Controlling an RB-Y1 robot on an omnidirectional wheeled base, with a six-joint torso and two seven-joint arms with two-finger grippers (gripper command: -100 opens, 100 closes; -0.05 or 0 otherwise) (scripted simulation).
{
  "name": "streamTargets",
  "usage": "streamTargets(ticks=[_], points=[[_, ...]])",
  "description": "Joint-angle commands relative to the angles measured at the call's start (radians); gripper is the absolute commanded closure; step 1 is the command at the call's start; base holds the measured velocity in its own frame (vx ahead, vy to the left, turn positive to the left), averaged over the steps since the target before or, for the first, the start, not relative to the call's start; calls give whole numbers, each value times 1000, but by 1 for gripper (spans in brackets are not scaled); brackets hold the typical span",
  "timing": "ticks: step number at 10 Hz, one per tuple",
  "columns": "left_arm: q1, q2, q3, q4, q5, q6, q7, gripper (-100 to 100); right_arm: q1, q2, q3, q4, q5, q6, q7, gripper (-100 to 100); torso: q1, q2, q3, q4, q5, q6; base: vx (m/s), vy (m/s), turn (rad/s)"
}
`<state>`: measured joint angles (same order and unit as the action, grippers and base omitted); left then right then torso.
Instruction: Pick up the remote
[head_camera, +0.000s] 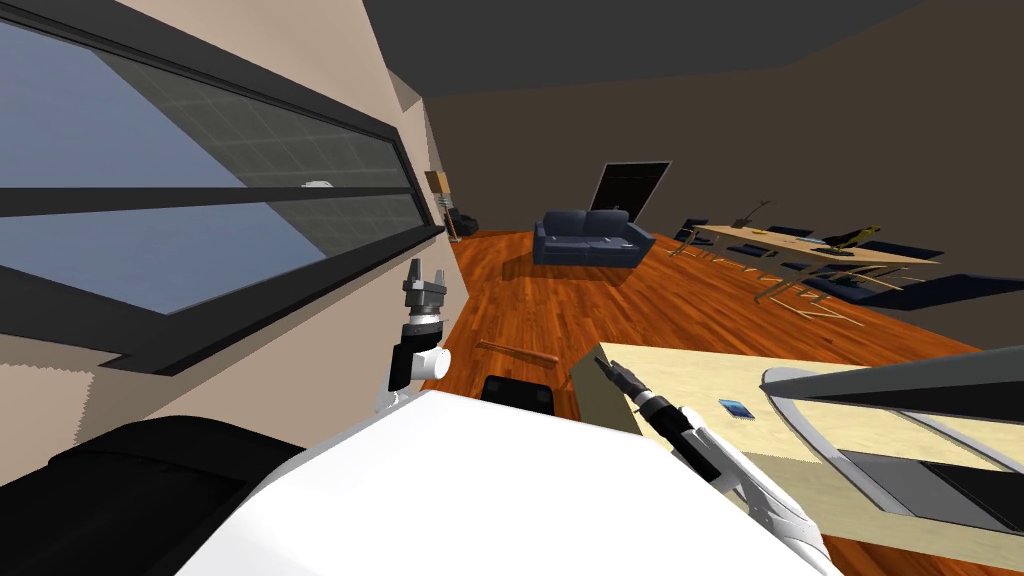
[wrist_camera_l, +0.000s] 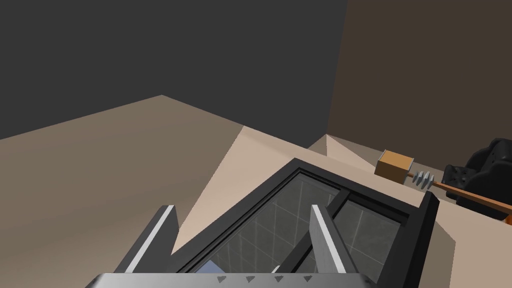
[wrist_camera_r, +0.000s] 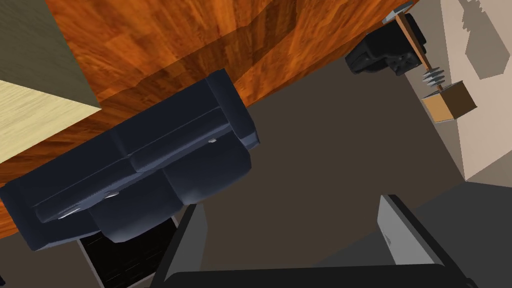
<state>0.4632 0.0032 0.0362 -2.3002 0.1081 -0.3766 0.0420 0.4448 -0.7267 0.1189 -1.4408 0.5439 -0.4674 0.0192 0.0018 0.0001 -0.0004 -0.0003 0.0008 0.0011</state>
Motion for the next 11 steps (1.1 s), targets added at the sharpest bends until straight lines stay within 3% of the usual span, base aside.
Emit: streamTargets(ticks=[1,6,8,11], points=[[0,0,0,0,0,0,0,0,-2,-33,2,50,39,-15,-1,-100,0,0,0,0,0,0,49,3,41],[0,0,0,0,0,0,0,0,-1,-87,12,184,115,-28,-3,-100,-2,0,0,0,0,0,70,-19,17],[0,0,0,0,0,0,0,0,2,-134,23,263,184,-42,-3,-100,-3,0,0,0,0,0,83,-49,6],[0,0,0,0,0,0,0,0,4,-155,29,340,226,-49,-3,-100,-4,0,0,0,-1,0,65,-50,-4]])
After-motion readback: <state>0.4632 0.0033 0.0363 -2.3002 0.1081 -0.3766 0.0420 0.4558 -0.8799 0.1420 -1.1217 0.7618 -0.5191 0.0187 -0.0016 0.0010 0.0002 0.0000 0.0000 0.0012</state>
